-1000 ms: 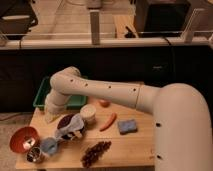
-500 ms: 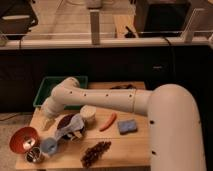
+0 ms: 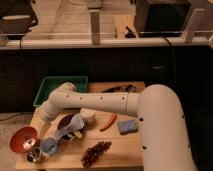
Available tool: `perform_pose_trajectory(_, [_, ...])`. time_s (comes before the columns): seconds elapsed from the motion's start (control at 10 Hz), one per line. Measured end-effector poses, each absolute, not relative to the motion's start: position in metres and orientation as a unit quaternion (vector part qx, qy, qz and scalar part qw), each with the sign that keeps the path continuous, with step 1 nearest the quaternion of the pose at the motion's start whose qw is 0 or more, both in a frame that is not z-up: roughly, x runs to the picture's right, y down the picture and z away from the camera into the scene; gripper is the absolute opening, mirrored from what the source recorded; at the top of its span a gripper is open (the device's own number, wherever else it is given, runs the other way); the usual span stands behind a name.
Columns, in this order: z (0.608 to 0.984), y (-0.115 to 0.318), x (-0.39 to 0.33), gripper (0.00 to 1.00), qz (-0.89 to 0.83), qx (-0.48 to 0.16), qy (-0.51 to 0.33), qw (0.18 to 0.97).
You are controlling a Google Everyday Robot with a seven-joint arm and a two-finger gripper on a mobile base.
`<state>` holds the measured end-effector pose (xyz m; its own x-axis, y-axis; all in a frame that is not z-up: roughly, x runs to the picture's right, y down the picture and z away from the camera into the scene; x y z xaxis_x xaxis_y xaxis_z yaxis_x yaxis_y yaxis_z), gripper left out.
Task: Place fork in red bowl
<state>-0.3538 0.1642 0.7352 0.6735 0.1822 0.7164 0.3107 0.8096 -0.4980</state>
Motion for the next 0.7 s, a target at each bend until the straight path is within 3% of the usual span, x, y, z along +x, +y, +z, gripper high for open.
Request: perform_pose_trajectory(0.7, [0.726, 0.181, -0.401, 0.8, -0.053, -0.34, -0.439, 0.83])
